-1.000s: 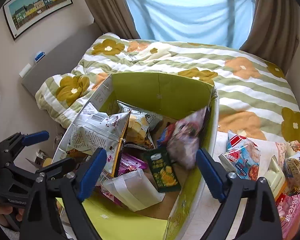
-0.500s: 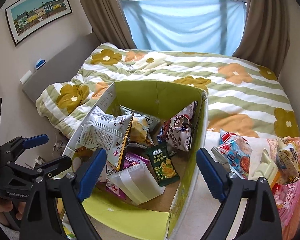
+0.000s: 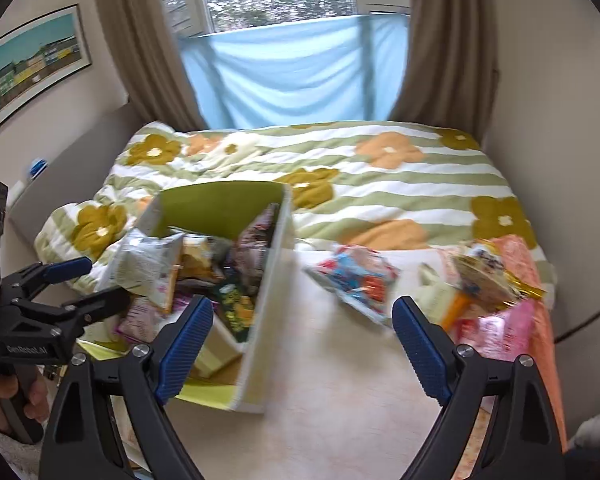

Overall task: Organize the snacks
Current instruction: 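Move both tools from the box back toward the snacks on the table, then grasp the pale yellow cake pack with the left tool while the right tool grasps the pink Oishi bag, then carry both packs over the box and open both tools to release them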

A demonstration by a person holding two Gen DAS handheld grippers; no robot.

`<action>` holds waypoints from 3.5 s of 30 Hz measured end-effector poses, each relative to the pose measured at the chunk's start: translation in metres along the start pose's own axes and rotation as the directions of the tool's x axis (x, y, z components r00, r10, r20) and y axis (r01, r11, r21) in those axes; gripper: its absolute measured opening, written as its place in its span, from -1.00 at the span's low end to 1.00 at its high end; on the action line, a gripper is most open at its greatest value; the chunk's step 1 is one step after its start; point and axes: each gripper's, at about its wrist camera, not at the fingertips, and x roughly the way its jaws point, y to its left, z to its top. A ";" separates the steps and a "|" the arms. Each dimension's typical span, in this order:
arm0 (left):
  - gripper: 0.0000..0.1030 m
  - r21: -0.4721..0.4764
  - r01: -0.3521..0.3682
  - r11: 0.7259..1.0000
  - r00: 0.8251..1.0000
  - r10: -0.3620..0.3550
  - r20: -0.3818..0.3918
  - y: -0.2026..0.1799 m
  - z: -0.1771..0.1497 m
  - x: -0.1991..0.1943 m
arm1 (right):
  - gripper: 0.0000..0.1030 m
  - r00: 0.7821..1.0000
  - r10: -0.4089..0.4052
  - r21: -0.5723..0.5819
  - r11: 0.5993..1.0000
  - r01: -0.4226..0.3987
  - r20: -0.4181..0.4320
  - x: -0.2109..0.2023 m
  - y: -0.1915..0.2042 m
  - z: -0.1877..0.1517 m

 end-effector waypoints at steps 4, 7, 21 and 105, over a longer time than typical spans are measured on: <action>0.99 0.038 0.033 0.999 0.999 -0.032 -0.030 -0.049 0.014 0.023 | 0.99 0.999 -0.054 0.037 0.998 0.054 -0.007 -0.007 -0.051 -0.006; 0.99 0.085 0.061 0.995 0.997 -0.056 -0.059 -0.091 0.026 0.045 | 0.99 0.997 -0.073 0.054 0.996 0.074 -0.026 -0.011 -0.089 -0.010; 0.99 0.220 0.146 0.965 0.940 -0.067 -0.334 -0.218 0.061 0.201 | 0.99 0.984 -0.057 0.142 0.987 0.081 -0.167 0.030 -0.196 -0.035; 0.19 -0.088 -0.081 0.993 0.996 0.077 -0.051 0.040 0.080 0.016 | 0.43 0.981 0.190 -0.260 0.949 -0.176 0.032 0.026 0.044 0.055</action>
